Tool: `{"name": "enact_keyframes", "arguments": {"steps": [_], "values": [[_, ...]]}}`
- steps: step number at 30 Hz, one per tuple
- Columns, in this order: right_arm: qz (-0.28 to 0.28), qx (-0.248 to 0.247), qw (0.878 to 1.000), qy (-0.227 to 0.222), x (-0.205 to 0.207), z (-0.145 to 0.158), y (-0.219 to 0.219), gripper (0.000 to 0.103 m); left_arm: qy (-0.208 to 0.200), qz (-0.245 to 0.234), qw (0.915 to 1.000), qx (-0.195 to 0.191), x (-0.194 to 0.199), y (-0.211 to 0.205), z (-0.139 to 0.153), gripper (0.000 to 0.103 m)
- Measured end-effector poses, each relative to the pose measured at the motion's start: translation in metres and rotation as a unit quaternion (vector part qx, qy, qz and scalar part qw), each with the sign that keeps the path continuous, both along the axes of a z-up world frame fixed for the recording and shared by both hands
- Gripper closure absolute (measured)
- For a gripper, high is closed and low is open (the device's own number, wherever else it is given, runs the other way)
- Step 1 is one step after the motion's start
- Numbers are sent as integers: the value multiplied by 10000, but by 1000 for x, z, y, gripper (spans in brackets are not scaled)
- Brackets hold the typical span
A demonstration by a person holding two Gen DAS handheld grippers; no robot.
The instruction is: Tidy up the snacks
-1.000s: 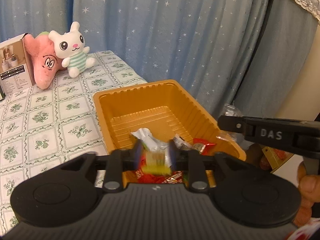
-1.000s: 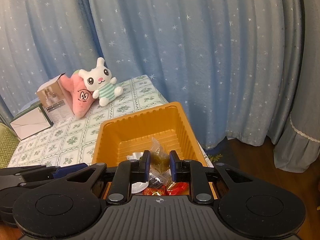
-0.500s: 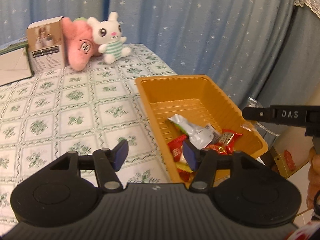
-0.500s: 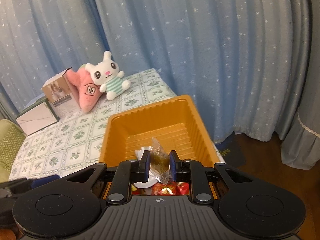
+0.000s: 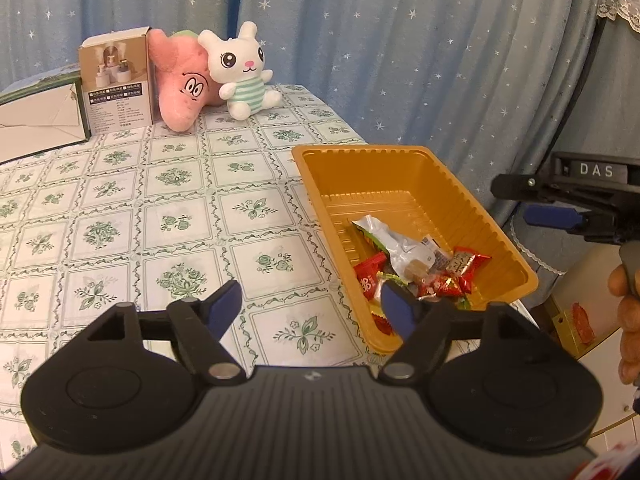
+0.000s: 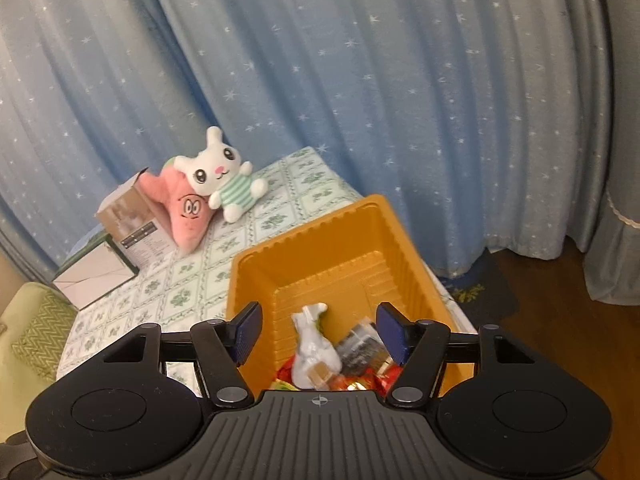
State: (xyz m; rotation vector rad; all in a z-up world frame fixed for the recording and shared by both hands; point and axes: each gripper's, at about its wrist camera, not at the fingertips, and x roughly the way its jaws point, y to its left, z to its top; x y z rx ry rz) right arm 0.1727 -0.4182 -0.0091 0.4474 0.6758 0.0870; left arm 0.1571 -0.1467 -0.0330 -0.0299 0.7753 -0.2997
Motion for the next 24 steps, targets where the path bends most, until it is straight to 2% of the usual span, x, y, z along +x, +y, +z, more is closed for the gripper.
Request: {"name": "enact_keyframes", "arguments": {"steps": [7, 11, 14, 24], "values": [[-73, -44, 9999, 120, -26, 8, -1, 40, -56, 149, 9999, 7, -19, 6, 11, 8], [-12, -252, 9995, 211, -43, 14, 7, 33, -124, 140, 9997, 133, -33, 8, 18, 0], [5, -346, 9991, 240, -58, 18, 12, 27, -170, 158, 9993, 288, -44, 8, 24, 0], [209, -522, 9974, 458, -98, 23, 37, 25, -149, 327, 9991, 216, -84, 24, 42, 0]]}}
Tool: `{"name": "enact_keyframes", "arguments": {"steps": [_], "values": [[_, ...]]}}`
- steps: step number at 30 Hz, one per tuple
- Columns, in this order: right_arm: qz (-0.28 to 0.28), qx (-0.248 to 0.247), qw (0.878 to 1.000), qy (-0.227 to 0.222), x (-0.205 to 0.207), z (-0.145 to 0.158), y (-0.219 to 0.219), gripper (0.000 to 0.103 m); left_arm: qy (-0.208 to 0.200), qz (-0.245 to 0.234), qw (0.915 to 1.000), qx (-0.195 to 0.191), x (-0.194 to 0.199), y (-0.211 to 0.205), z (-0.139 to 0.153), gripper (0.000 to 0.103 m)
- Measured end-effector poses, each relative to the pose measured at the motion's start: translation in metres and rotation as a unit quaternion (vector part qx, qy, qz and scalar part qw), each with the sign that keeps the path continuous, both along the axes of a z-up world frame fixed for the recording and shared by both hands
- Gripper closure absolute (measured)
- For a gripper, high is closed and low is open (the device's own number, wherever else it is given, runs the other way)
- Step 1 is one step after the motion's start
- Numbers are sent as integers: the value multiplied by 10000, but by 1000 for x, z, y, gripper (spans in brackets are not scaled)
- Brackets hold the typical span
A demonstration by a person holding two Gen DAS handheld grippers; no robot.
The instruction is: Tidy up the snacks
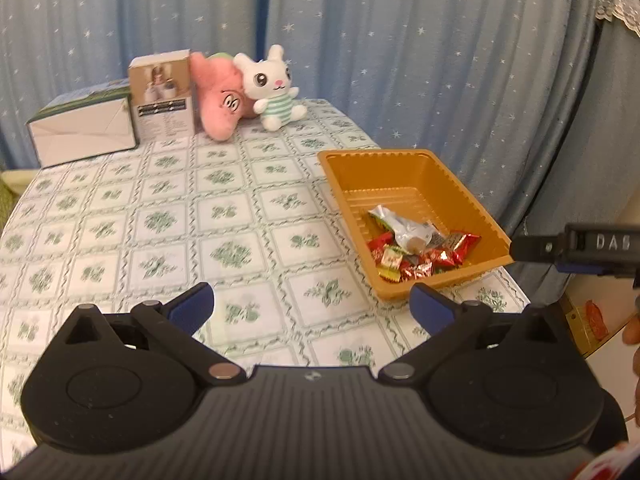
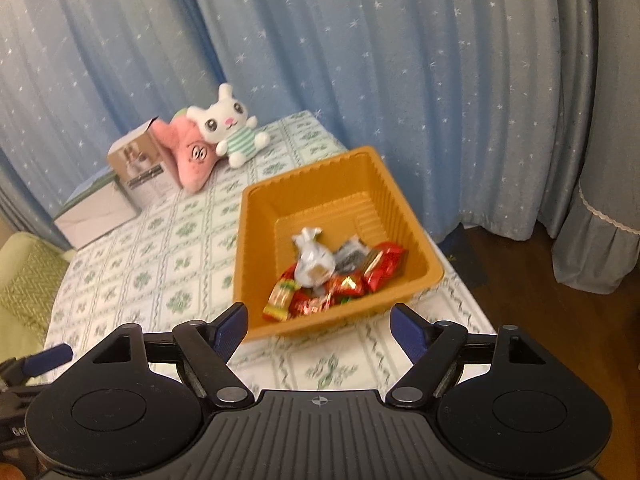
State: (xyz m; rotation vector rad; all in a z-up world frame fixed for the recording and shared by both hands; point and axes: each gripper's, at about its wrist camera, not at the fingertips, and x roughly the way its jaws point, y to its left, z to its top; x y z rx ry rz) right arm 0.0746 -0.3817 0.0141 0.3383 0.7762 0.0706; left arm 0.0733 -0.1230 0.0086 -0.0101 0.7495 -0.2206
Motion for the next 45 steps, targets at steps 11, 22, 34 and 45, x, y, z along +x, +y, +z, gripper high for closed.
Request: {"name": "enact_keyframes", "arguments": {"steps": [11, 22, 34, 45], "values": [[249, -357, 9990, -133, -47, 18, 34, 25, -42, 298, 9995, -94, -46, 20, 23, 0], [302, -461, 9982, -234, -83, 26, 44, 25, -14, 535, 9986, 41, -80, 26, 29, 0], [180, -502, 9982, -286, -110, 26, 41, 25, -52, 510, 9987, 84, -104, 24, 34, 0], [296, -492, 9978, -333, -124, 33, 45, 25, -159, 500, 9986, 101, -113, 19, 41, 0]]}}
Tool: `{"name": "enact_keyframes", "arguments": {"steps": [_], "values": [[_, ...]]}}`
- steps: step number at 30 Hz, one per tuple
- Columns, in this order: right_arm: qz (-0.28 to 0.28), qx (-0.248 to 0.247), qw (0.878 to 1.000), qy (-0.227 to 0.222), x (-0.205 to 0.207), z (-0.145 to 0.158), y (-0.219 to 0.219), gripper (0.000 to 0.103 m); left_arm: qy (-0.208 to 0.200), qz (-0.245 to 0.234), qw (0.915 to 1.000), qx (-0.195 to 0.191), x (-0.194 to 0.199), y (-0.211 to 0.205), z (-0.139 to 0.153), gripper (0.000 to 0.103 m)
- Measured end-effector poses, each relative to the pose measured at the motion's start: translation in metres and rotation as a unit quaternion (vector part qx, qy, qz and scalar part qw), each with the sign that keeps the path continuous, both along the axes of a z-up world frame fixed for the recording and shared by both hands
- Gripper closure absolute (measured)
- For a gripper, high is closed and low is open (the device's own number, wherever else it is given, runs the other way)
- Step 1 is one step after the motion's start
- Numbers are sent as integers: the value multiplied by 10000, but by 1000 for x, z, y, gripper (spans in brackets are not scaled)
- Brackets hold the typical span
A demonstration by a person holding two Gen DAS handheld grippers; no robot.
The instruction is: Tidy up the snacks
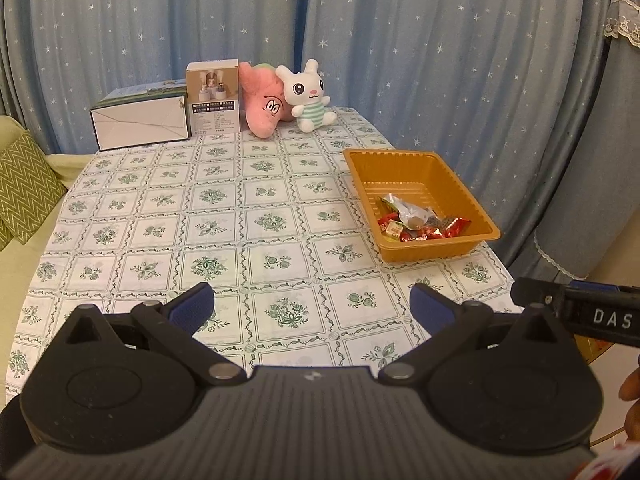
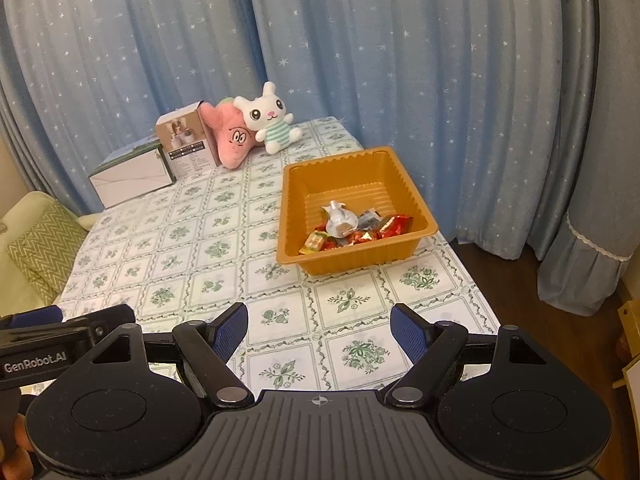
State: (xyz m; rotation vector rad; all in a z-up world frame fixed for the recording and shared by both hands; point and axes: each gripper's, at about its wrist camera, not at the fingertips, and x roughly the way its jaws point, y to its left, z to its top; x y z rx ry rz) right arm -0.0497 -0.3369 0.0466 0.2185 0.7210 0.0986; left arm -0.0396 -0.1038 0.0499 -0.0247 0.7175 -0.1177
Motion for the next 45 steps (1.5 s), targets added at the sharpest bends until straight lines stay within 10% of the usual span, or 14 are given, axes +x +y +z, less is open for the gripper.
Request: {"name": "enact_keyframes", "arguments": {"steps": [45], "values": [[8, -9, 10000, -57, -5, 6, 1, 25, -47, -79, 9999, -45, -1, 1, 0, 0]]}}
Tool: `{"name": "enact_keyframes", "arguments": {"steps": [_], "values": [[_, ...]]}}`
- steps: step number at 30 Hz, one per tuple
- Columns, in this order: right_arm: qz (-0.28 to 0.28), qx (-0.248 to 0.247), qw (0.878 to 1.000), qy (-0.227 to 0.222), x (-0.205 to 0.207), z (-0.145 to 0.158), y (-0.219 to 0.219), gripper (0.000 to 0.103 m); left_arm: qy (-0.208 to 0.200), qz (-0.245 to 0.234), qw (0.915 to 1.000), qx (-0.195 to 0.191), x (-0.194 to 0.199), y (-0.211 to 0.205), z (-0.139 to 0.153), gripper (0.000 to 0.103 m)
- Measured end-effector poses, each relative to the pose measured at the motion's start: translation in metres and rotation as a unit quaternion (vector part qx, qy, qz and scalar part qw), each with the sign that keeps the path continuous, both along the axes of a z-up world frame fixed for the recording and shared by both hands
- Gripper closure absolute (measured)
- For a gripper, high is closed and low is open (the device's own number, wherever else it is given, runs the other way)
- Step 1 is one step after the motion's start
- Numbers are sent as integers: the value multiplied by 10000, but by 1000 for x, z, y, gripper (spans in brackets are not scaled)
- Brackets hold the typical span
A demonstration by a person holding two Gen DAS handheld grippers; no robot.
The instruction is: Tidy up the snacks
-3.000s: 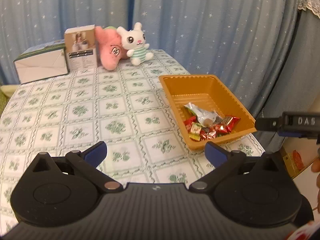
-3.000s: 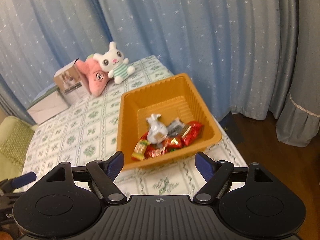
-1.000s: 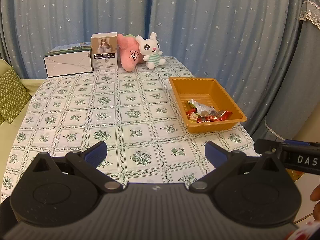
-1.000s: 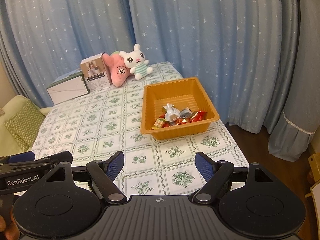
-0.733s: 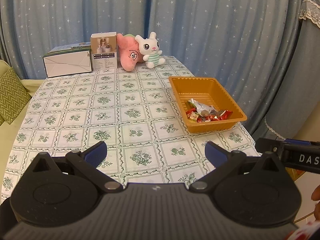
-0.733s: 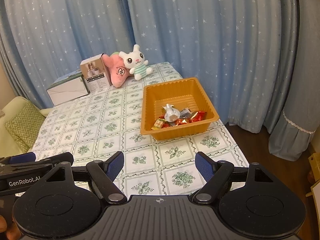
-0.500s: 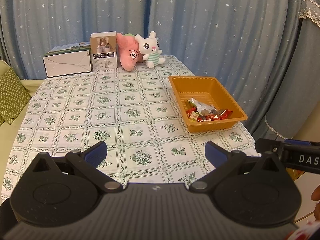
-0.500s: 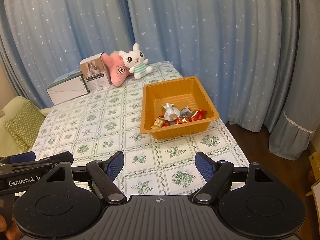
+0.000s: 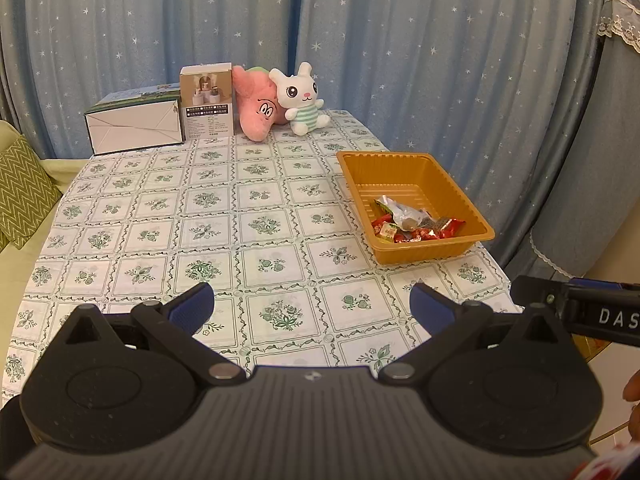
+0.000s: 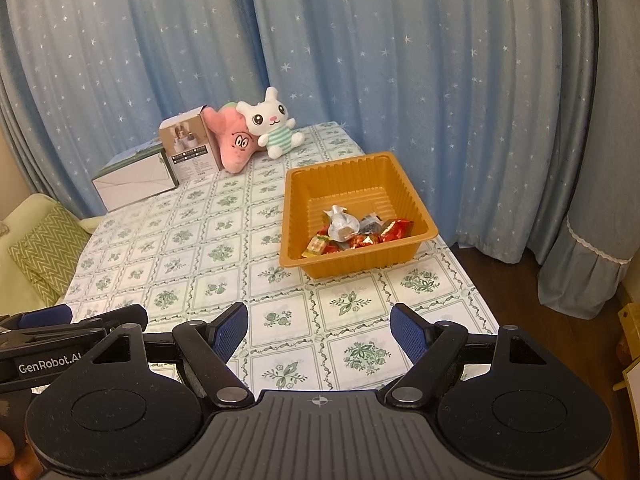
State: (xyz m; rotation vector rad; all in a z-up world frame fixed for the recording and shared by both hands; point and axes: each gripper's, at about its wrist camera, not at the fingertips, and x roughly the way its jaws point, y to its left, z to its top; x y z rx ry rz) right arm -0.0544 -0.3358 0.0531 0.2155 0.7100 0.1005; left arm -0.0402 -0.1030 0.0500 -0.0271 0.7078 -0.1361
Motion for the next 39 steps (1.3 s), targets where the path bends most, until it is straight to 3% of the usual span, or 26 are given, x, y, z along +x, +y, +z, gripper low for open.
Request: {"name": "enact_keyframes", "arguments": {"steps": [39], "values": [[-30, 9, 10000, -7, -1, -4, 0, 25, 20, -32, 10000, 16, 0, -2, -3, 0]]}}
